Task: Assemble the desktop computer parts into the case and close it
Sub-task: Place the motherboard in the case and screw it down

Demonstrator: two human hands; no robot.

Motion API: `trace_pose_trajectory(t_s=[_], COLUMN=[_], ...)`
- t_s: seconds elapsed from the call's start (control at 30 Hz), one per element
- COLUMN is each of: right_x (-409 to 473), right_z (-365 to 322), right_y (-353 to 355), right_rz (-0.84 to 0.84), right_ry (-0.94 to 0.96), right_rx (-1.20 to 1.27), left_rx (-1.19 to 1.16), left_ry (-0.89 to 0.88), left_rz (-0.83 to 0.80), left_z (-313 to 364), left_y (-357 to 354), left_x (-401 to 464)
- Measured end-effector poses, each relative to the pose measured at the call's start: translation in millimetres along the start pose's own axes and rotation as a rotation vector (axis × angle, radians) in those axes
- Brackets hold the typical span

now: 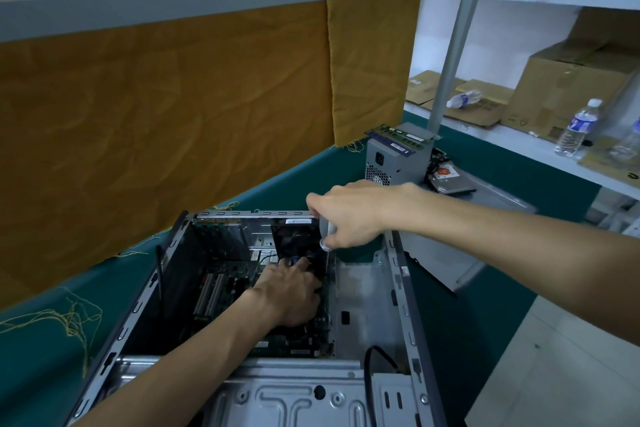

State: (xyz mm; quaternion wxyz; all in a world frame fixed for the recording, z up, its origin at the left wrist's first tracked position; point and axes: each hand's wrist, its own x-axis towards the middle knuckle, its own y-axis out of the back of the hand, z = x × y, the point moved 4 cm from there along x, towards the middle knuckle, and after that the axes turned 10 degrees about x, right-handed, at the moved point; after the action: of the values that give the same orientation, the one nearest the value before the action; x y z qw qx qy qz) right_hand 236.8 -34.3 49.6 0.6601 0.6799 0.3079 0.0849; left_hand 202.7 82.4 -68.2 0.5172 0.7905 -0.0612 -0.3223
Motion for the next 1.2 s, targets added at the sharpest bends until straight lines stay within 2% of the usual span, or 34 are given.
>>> trace_pose_trajectory(t_s=[0.07, 0.23, 0.37, 0.53, 0.67, 0.8, 0.93, 1.1, 1.13, 1.2], right_x=[-1, 0, 0, 2, 6, 6, 2, -24, -32, -48], right_z=[1, -2, -2, -12, -14, -17, -6, 7, 15, 39], right_y=[2, 0, 3, 2, 0, 1, 0, 25, 29, 33], right_rz=[-0.021, 0.101, -0.014, 0.137, 0.093, 0.232, 0.235, 0.44, 0.48, 0.567], right_ry=[0.01, 0.005, 0.03, 0.062, 0.109, 0.089, 0.02, -0.039, -0.073, -0.167], right_rx=[0.054, -0.083, 0.071, -0.12, 0.003, -0.045, 0.055, 0.188, 0.293, 0.671], left_rx=[-0.004, 0.002, 0.031, 0.042, 0.055, 0.052, 0.053, 0.043, 0.031, -0.02], left_ry=[0.007, 0.001, 0.001, 0.001, 0.004, 0.005, -0.004, -0.002, -0.001, -0.01], left_rz=[0.014, 0.001, -0.015, -0.041, -0.057, -0.063, -0.059, -0.04, -0.038, -0.033], left_z=[0, 0, 2, 3, 4, 2, 2, 3, 3, -1], left_y=[1, 2, 4, 5, 5, 5, 2, 3, 2, -1], left_x=[0, 1, 3, 5, 5, 5, 6, 7, 7, 5])
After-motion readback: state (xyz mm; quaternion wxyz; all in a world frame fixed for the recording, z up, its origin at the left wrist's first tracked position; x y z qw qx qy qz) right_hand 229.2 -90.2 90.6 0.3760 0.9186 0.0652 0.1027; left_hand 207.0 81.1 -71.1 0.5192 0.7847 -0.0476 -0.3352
